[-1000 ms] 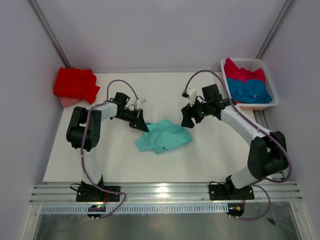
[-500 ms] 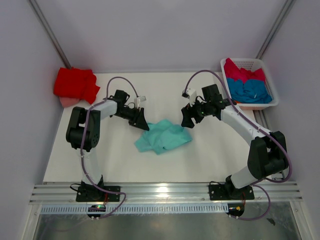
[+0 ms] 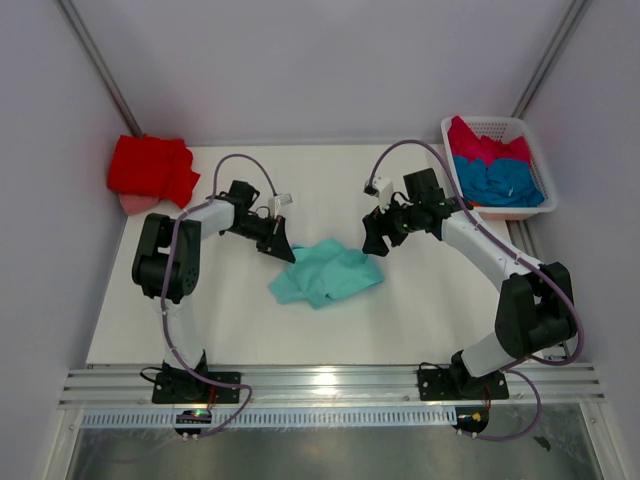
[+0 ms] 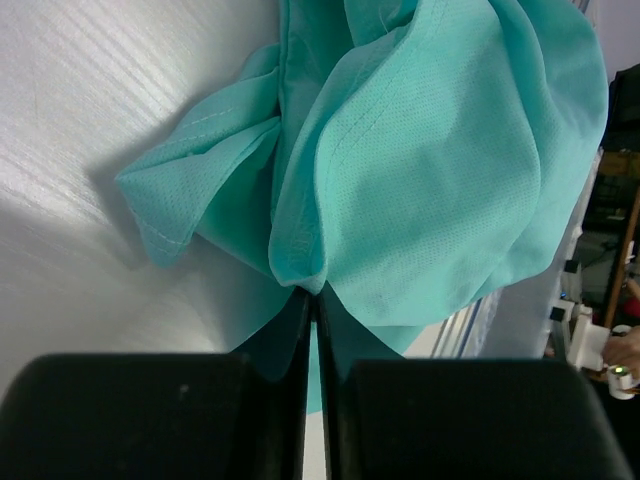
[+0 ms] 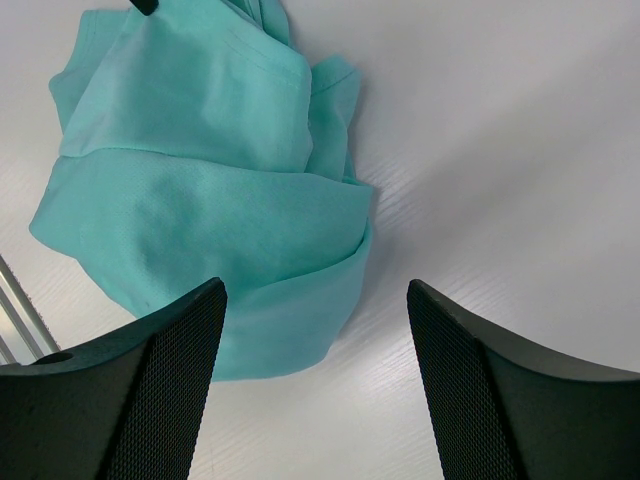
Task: Fold and stack the t-shirts
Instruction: Flatten the tshirt out
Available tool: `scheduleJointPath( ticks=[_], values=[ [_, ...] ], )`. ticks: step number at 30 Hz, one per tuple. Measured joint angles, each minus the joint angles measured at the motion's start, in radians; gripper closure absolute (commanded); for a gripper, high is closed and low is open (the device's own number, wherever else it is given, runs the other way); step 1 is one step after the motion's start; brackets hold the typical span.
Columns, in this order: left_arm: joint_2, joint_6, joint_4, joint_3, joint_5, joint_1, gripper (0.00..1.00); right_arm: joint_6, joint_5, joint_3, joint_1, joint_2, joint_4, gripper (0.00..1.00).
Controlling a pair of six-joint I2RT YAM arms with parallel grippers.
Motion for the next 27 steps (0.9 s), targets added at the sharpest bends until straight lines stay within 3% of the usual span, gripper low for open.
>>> scheduleJointPath(
  ticks=[17,27],
  values=[
    [-0.013,0.004,-0.012,0.015,-0.057,0.0,1.0,0.0,-0.001,0.0,0.0,0.0,0.0,0.23],
    [-0.148,-0.005,-0.093,0.351,-0.235,0.0,1.0,0.0,-0.004,0.0,0.0,0.005,0.0,0.23]
  ],
)
